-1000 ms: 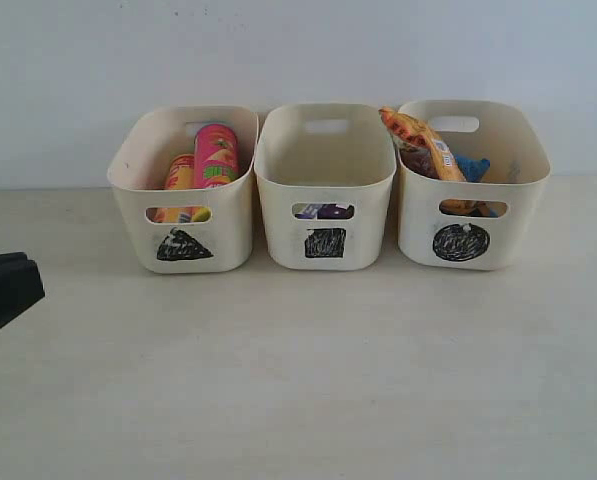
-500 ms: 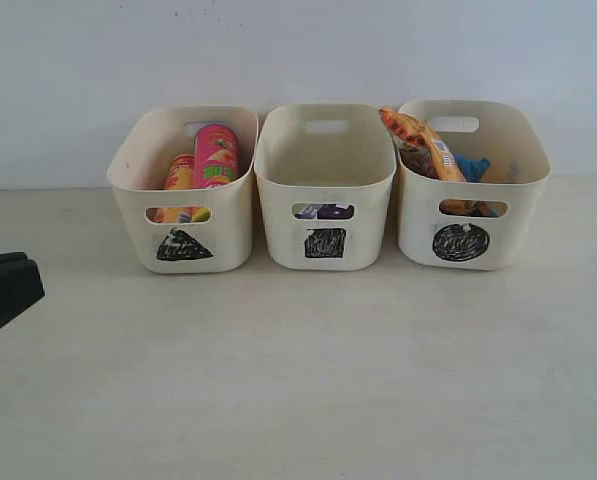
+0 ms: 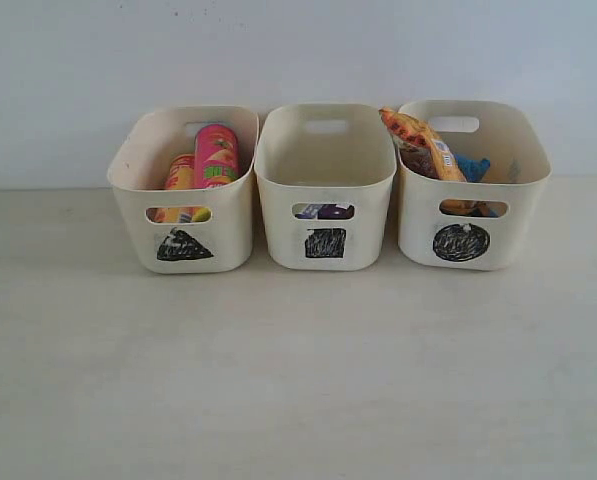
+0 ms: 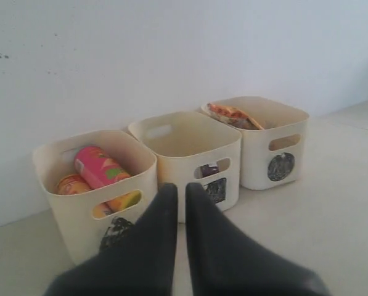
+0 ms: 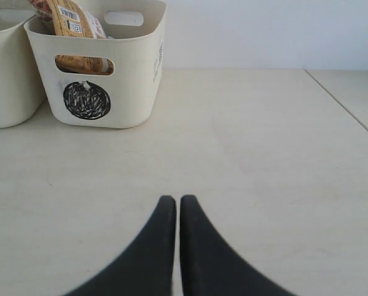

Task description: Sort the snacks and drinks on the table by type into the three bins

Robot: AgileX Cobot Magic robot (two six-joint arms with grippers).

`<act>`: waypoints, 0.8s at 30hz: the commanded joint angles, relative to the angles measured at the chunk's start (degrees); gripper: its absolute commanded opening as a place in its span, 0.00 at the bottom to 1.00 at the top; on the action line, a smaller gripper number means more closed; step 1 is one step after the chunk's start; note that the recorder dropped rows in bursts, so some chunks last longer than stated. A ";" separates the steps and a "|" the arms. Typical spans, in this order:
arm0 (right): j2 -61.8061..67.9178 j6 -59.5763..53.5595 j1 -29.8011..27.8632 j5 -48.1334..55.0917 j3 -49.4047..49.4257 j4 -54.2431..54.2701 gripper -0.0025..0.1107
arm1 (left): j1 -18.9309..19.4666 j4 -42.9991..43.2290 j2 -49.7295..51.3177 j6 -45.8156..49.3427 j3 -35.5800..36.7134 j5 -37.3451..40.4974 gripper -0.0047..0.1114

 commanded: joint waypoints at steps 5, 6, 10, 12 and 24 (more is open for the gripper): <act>-0.29 0.00 -0.17 -0.39 0.29 0.09 0.02 | 12.03 -0.12 -6.69 0.76 5.82 0.00 0.07; -0.29 0.00 -0.17 -0.39 0.29 0.09 0.02 | 13.94 -0.12 -7.54 0.76 6.43 0.00 0.07; -0.29 0.00 -0.17 -0.39 0.29 0.09 0.02 | 20.27 -0.12 -10.37 0.53 7.19 -0.46 0.07; -0.29 0.00 -0.17 -0.39 0.29 0.09 0.02 | 22.37 -0.21 -11.48 -0.49 7.33 -0.46 0.07; -0.29 0.00 -0.17 -0.39 0.29 0.09 0.02 | 24.19 -0.21 -13.27 0.38 8.03 0.00 0.07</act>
